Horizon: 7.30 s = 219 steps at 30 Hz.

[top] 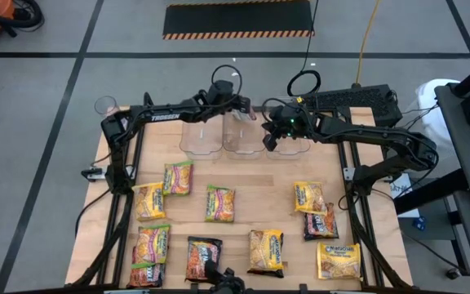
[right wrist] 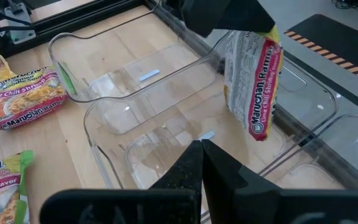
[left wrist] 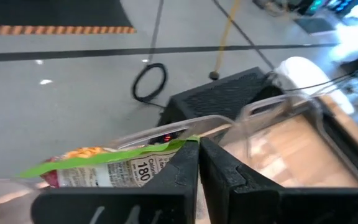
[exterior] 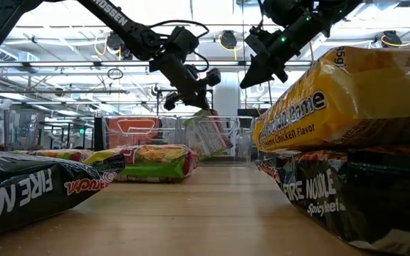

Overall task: Sort Maruchan noodles
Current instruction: Put the green noodle pack into the center transparent bin, then put the yellow noodle pack into the right transparent bin

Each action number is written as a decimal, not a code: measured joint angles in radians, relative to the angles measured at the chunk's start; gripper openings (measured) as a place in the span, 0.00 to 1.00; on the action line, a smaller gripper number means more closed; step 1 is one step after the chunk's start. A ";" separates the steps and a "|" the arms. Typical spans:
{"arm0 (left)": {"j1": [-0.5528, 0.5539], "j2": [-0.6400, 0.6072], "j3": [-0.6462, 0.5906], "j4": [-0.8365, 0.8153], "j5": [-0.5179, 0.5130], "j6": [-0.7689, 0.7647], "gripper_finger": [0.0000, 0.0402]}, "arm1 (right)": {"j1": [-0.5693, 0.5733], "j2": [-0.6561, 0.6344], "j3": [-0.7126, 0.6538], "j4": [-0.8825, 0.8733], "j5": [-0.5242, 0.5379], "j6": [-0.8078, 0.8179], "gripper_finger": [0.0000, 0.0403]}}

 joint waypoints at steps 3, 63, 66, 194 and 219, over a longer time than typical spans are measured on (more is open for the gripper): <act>0.002 0.000 0.000 0.032 0.030 -0.028 0.08 | 0.000 0.000 0.000 0.000 0.000 0.000 0.00; -0.242 -0.700 0.001 -1.025 0.545 0.542 0.12 | 0.251 -0.433 0.001 -0.350 -0.100 -0.039 0.00; -0.279 -0.713 0.001 -1.096 0.545 0.543 0.12 | 0.289 -0.428 0.001 -0.367 -0.100 -0.003 0.00; -0.536 -0.717 0.000 -1.152 0.543 0.506 0.12 | 0.641 0.178 -0.190 -0.015 -0.656 0.441 0.17; -0.536 -0.717 0.000 -1.150 0.543 0.502 0.12 | 0.650 0.182 -0.358 0.366 -0.650 0.642 0.17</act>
